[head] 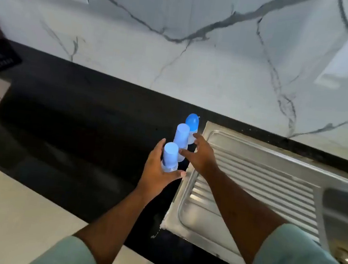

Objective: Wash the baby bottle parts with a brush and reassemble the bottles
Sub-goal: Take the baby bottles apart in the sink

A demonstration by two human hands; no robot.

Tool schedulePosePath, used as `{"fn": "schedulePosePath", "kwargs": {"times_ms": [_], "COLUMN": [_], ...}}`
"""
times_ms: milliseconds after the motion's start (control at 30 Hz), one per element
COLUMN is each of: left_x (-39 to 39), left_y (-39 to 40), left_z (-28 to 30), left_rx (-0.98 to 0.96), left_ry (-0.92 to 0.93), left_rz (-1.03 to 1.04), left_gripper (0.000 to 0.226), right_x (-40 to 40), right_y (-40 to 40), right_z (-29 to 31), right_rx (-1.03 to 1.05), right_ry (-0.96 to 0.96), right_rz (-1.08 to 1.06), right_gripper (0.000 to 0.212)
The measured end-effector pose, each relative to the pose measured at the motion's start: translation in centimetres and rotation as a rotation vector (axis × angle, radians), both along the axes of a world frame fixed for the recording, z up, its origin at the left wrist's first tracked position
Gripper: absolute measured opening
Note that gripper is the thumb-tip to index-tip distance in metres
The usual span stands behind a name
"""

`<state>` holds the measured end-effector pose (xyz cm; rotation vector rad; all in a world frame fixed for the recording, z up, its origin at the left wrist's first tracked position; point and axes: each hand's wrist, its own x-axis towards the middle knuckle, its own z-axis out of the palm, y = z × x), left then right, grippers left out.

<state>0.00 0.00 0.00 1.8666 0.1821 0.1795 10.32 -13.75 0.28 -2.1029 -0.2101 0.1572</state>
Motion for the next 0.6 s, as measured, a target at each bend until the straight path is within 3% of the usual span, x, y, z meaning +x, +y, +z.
{"fn": "schedulePosePath", "kwargs": {"times_ms": [67, 233, 400, 500, 600], "left_x": [0.8, 2.2, 1.6, 0.3, -1.8], "left_y": [-0.7, -0.6, -1.4, -4.3, -9.9], "left_z": [-0.7, -2.3, -1.4, -1.6, -1.7], "left_rx": [-0.031, -0.013, -0.012, 0.035, 0.022], "left_ry": [-0.029, 0.053, 0.066, 0.024, 0.005], "left_rz": [0.01, 0.103, 0.14, 0.083, -0.016], "left_gripper": [0.09, 0.06, 0.056, 0.058, 0.06], "right_x": [0.2, 0.8, -1.1, -4.2, -9.0], "right_y": [0.7, 2.1, -0.5, -6.1, -13.7], "right_z": [-0.6, -3.1, -2.4, -2.2, -2.4], "right_rx": [0.053, 0.163, 0.191, 0.193, 0.183], "right_ry": [0.074, 0.119, 0.048, 0.005, -0.011], "right_rz": [0.021, 0.003, -0.104, -0.227, -0.357], "right_gripper": [0.057, 0.031, 0.044, 0.058, 0.06]}}
